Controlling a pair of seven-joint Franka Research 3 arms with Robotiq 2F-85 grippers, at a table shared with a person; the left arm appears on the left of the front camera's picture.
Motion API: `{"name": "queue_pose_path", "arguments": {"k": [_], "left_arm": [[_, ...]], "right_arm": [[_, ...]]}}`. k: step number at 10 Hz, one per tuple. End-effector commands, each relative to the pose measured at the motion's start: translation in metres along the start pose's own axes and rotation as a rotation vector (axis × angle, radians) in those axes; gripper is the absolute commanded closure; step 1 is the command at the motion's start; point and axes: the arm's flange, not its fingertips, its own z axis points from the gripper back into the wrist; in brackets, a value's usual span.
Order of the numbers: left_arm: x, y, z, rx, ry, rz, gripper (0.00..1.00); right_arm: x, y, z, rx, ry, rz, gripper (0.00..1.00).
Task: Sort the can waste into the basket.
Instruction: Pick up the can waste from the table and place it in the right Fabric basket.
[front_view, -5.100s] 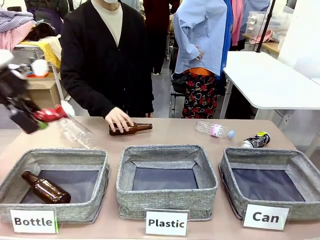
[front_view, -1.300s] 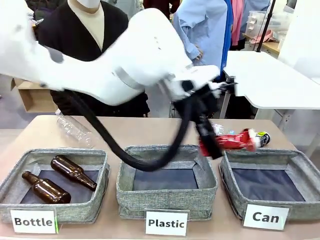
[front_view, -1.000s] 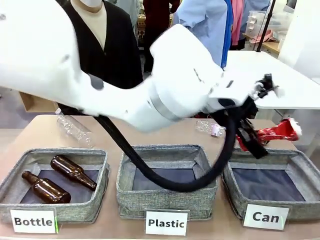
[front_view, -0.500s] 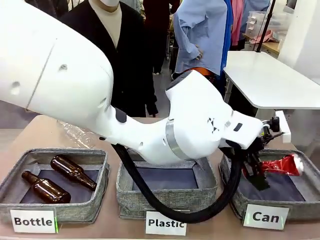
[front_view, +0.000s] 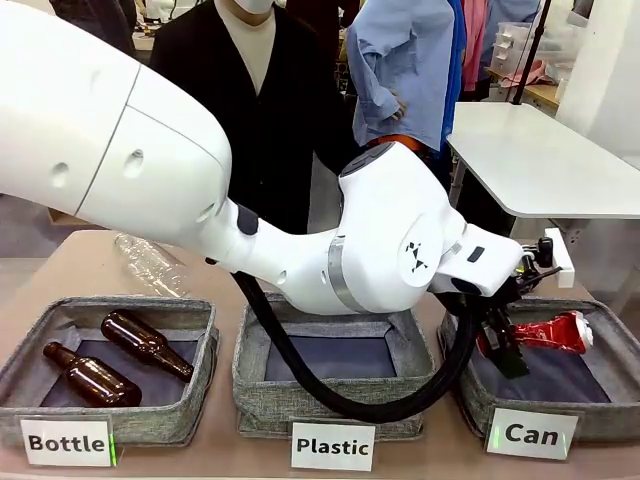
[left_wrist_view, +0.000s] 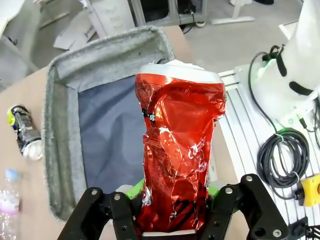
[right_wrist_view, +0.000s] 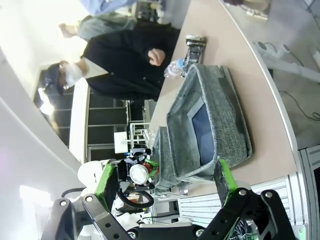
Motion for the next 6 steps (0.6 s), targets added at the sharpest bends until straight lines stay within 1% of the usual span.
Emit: {"name": "queue_pose_path", "arguments": {"k": [1,2,3,4,6], "left_arm": [[0.010,0.007,-0.004,-0.034,-0.012,0.006,0.77],[0.010,0.008,-0.006,-0.043,-0.023,-0.007,0.30],[0.009,0.010,-0.007,-0.046,-0.044,0.000,0.19],[0.009,0.014,-0.010,-0.044,-0.045,0.009,0.00],[0.007,0.019,-0.011,-0.032,-0.028,0.002,0.00]], "right_arm": [[-0.008,0.003,0.004,-0.005,-0.006,-0.004,0.00],[-0.008,0.003,0.004,-0.005,-0.006,-0.004,0.00],[-0.008,0.003,0.004,-0.005,-0.006,-0.004,0.00],[-0.008,0.003,0.004,-0.005,-0.006,-0.004,0.00],[-0.008,0.003,0.004,-0.005,-0.006,-0.004,0.00]]}}
